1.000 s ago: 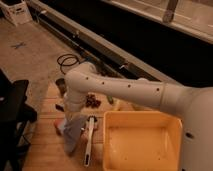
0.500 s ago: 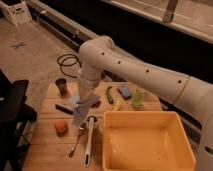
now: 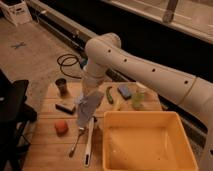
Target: Place towel in paper cup
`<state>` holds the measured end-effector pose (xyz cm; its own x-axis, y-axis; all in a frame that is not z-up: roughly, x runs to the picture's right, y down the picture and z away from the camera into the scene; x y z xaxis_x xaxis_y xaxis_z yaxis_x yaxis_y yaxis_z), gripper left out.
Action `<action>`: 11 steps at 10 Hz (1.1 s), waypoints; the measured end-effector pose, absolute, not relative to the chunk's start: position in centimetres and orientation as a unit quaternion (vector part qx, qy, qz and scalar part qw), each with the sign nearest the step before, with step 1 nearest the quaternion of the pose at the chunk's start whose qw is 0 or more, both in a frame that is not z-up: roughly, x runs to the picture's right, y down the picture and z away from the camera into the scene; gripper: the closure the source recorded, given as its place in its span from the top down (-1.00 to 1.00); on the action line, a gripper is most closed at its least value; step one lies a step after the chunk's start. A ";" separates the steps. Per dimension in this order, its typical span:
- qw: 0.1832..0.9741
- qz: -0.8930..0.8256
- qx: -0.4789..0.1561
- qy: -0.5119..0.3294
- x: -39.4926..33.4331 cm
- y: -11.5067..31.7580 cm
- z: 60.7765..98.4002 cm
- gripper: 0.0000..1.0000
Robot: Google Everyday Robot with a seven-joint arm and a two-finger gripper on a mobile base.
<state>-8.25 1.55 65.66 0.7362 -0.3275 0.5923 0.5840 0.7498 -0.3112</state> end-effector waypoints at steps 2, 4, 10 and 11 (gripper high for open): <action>0.899 -0.253 -0.246 -0.259 -8.2 1.6 65.7 -1.00; 0.909 -0.242 -0.241 -0.240 -6.7 0.6 66.3 -1.00; 0.944 -0.208 -0.211 -0.146 3.3 -7.6 66.7 -1.00; 0.948 -0.200 -0.208 -0.132 4.6 -8.9 67.1 -1.00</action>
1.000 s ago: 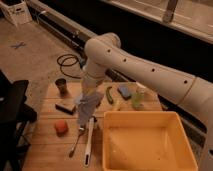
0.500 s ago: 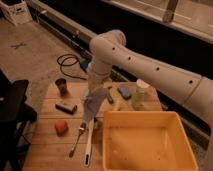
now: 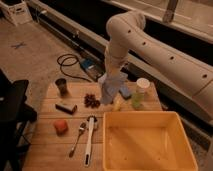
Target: Place towel in paper cup
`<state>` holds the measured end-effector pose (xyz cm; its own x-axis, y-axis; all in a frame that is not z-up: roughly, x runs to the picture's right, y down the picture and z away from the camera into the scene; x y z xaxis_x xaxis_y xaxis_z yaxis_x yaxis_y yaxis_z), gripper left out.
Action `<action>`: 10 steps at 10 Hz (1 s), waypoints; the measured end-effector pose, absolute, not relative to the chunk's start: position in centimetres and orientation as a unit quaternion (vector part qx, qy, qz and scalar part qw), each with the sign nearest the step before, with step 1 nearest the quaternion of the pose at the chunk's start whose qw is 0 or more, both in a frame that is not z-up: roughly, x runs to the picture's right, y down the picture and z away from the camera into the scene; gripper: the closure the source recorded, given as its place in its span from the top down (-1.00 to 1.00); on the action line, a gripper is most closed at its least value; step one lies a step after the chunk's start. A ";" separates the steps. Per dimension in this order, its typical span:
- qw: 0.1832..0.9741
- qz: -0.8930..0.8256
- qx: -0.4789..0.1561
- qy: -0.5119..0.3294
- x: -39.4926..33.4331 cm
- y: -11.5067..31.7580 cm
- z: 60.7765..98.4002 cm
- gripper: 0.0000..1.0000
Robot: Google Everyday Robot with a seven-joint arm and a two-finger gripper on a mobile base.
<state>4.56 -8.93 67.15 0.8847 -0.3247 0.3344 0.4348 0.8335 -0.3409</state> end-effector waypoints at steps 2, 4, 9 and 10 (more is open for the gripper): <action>0.955 -0.183 -0.201 -0.115 7.0 -11.1 67.9 -1.00; 0.962 -0.157 -0.200 -0.103 10.4 -12.2 68.4 -1.00; 0.971 -0.082 -0.204 -0.093 17.9 -12.8 71.4 -1.00; 0.971 -0.074 -0.205 -0.094 18.8 -12.4 72.3 -1.00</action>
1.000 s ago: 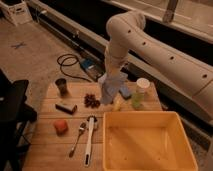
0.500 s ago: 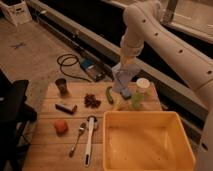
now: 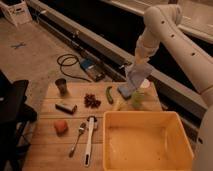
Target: Place towel in paper cup
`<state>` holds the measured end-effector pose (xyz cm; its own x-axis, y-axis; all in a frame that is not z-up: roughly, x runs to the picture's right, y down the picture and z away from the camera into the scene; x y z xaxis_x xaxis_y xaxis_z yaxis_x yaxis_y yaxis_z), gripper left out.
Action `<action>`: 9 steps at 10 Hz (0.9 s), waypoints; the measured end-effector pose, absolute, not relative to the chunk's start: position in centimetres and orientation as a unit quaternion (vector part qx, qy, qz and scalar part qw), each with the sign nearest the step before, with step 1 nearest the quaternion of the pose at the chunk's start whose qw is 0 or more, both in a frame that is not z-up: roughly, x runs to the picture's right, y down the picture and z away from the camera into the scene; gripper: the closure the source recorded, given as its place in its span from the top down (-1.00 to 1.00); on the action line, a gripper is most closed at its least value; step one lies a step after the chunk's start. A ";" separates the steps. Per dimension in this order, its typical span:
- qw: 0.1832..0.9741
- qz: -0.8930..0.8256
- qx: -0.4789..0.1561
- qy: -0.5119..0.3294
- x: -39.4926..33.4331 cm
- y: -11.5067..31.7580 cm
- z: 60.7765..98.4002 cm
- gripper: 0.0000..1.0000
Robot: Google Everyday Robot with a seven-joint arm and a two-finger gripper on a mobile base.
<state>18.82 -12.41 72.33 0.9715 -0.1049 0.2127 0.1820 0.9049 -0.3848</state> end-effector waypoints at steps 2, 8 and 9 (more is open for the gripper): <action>0.972 -0.070 -0.205 -0.092 19.5 -12.2 72.5 -1.00; 0.975 -0.057 -0.202 -0.077 19.6 -12.2 73.0 -1.00; 0.977 -0.037 -0.202 -0.063 21.2 -12.1 73.4 -1.00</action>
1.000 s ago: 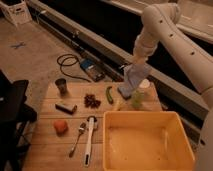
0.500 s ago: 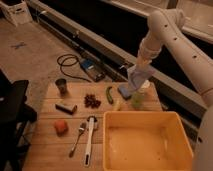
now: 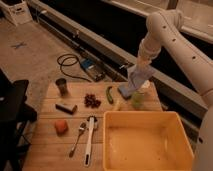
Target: Place towel in paper cup
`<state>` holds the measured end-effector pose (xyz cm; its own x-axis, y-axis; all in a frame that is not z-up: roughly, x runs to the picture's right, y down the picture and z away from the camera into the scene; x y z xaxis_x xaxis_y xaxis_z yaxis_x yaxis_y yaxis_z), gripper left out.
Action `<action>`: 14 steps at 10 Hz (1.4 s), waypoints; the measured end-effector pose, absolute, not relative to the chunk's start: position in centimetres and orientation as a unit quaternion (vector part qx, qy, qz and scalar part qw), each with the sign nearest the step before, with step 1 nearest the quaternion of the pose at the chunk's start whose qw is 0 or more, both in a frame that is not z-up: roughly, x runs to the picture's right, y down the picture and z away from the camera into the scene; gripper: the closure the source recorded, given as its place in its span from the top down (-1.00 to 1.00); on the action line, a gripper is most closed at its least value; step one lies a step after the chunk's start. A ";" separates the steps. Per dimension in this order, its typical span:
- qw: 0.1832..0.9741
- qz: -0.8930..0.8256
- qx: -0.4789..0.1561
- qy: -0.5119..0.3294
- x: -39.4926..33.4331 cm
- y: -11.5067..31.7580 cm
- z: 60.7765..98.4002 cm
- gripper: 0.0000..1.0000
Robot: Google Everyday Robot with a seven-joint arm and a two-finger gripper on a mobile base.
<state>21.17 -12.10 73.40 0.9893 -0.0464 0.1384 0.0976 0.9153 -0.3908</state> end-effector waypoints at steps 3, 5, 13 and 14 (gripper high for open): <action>0.979 0.002 -0.199 -0.045 24.8 -12.2 73.8 -1.00; 0.978 0.030 -0.201 -0.049 26.6 -12.4 74.4 -1.00; 0.965 0.077 -0.233 -0.095 27.6 -11.1 80.2 -1.00; 0.964 0.082 -0.232 -0.105 27.7 -10.4 80.7 -1.00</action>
<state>27.69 -10.38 80.69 0.9647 0.2063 0.1639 -0.1090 0.8787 -0.4648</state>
